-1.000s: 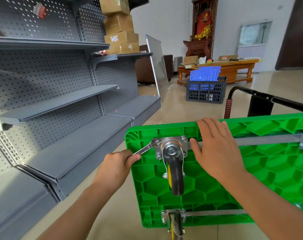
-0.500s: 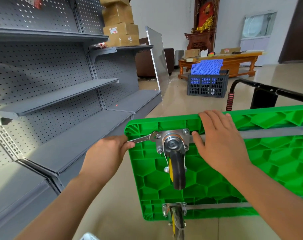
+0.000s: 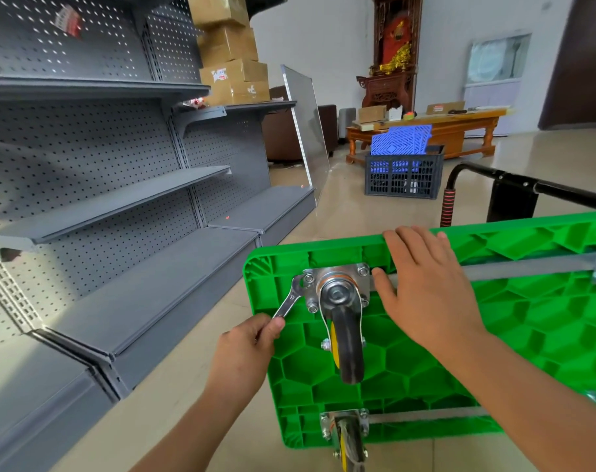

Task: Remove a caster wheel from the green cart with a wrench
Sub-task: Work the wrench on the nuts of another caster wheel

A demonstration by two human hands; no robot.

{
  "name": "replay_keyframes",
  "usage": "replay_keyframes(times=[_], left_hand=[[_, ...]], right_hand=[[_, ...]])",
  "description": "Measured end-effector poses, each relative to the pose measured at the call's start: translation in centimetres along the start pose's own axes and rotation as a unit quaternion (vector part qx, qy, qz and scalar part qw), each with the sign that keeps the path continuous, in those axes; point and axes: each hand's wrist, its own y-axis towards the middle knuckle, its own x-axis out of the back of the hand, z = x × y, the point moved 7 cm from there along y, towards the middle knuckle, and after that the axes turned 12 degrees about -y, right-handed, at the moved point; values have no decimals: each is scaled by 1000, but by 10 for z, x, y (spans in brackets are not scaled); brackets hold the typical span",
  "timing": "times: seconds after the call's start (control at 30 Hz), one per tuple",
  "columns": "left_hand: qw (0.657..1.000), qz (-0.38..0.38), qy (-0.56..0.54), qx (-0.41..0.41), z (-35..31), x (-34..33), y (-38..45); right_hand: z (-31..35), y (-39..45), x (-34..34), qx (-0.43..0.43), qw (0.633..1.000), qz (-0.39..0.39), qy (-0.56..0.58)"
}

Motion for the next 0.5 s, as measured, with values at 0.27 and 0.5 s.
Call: replay_keyframes(times=[0.27, 0.5], left_hand=[[997, 26, -68, 30, 12, -13, 6], [981, 40, -160, 99, 2, -29, 2]], right_hand=[[1, 0, -2, -3, 1000, 8, -4], [1, 0, -1, -5, 1000, 12, -1]])
